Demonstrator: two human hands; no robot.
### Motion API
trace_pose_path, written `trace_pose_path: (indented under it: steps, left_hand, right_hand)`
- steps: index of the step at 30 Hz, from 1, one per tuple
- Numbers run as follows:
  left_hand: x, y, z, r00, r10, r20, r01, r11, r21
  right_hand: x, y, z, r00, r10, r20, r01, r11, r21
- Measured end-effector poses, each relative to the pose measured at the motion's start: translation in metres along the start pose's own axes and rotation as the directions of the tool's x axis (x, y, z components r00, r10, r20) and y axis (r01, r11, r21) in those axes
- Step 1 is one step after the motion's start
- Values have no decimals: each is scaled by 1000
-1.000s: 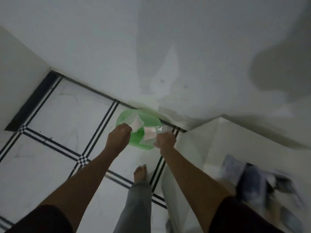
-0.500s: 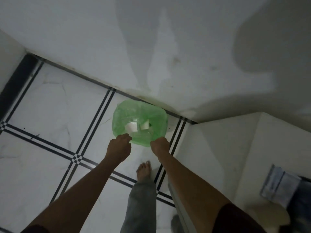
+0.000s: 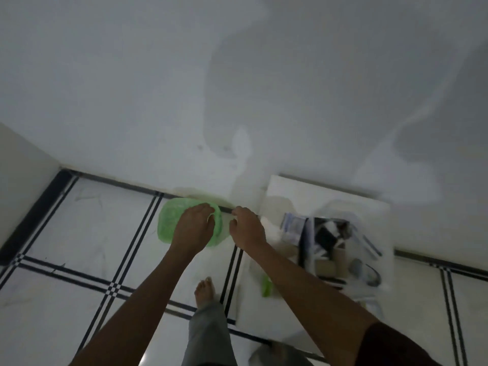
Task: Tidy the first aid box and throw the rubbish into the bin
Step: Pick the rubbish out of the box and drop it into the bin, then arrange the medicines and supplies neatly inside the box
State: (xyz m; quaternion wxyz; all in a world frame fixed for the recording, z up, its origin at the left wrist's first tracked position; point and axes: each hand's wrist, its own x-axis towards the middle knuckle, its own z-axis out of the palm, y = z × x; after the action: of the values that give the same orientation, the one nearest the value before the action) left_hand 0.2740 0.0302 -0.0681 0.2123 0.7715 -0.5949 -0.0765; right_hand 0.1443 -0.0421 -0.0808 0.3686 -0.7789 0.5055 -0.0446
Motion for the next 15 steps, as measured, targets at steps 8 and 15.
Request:
trace_pose_path:
  steps: [8, 15]
  left_hand:
    - [-16, 160, -12, 980, 196, 25, -195, 980, -52]
    - [-23, 232, 6, 931, 323, 171, -311, 946, -90]
  right_hand:
    - [-97, 67, -138, 966, -53, -254, 50, 999, -19]
    - [-142, 120, -171, 933, 123, -338, -125, 992, 15]
